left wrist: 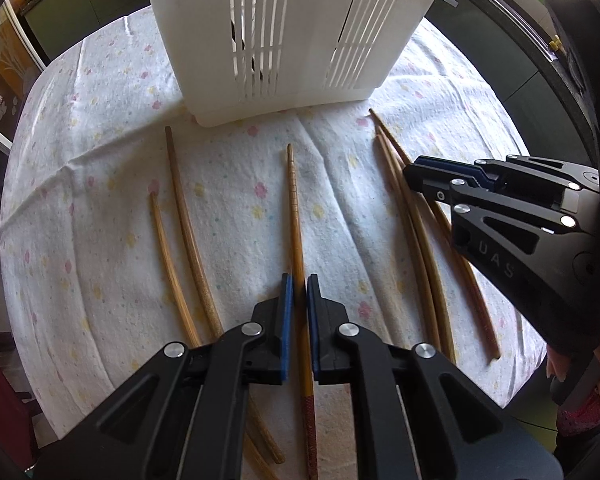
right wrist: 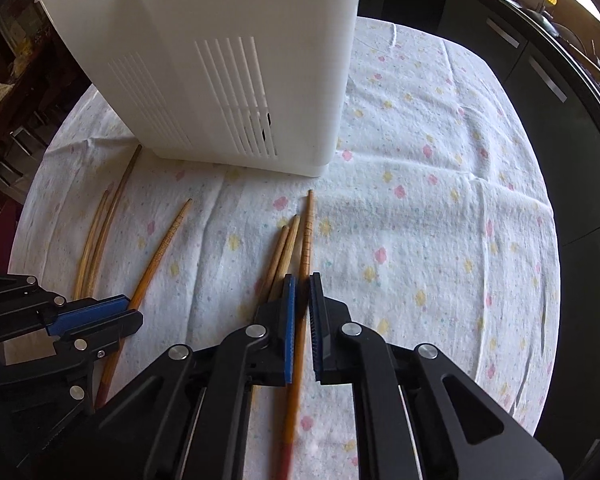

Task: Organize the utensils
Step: 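Close the right tool on a wooden chopstick beside the caddy, then lift the left tool's chopstick toward the caddy while the right tool lifts its chopstick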

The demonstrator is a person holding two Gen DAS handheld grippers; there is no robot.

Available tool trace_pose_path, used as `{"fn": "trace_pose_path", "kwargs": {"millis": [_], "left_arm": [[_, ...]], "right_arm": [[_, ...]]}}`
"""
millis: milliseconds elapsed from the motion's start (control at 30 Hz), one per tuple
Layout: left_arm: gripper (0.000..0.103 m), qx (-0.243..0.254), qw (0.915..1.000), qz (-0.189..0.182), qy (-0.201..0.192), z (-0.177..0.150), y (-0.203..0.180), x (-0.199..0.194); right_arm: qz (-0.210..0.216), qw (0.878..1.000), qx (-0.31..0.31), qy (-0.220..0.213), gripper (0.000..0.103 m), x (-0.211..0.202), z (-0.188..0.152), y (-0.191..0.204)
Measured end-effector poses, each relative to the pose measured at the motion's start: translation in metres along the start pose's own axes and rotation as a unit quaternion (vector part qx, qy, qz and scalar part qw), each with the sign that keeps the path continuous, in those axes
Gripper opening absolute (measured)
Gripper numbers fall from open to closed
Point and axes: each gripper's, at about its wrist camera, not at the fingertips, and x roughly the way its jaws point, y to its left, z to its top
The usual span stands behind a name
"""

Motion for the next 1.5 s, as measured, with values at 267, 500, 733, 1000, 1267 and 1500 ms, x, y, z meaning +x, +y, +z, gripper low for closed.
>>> {"fn": "trace_pose_path", "kwargs": {"millis": [267,500,733,1000,1267,1500], "left_arm": [[0.007,0.000,0.9997,-0.019,-0.016,-0.002,0.002,-0.019],[0.007,0.016,0.9981,-0.025,-0.054,-0.007,-0.005,-0.064],[0.006,0.030,0.9949,-0.030,-0.091,-0.015,-0.018,-0.108],[0.006,0.043,0.9894,-0.032,-0.135,-0.014,-0.031,-0.154],[0.006,0.051,0.9760,-0.031,-0.209,0.013,-0.037,-0.228],[0.007,0.034,0.9538,0.005,-0.298,0.061,-0.028,-0.297]], "right_arm": [[0.070,0.994,0.037,-0.070,0.007,-0.061,-0.015,-0.024],[0.102,0.986,0.043,-0.127,0.007,-0.121,-0.037,-0.042],[0.121,0.977,0.036,-0.171,0.007,-0.168,-0.051,-0.043],[0.126,0.962,0.024,-0.240,0.007,-0.227,-0.034,-0.036],[0.131,0.954,0.015,-0.270,0.007,-0.260,-0.016,-0.031],[0.133,0.956,0.018,-0.259,0.007,-0.253,-0.018,-0.037]]}}
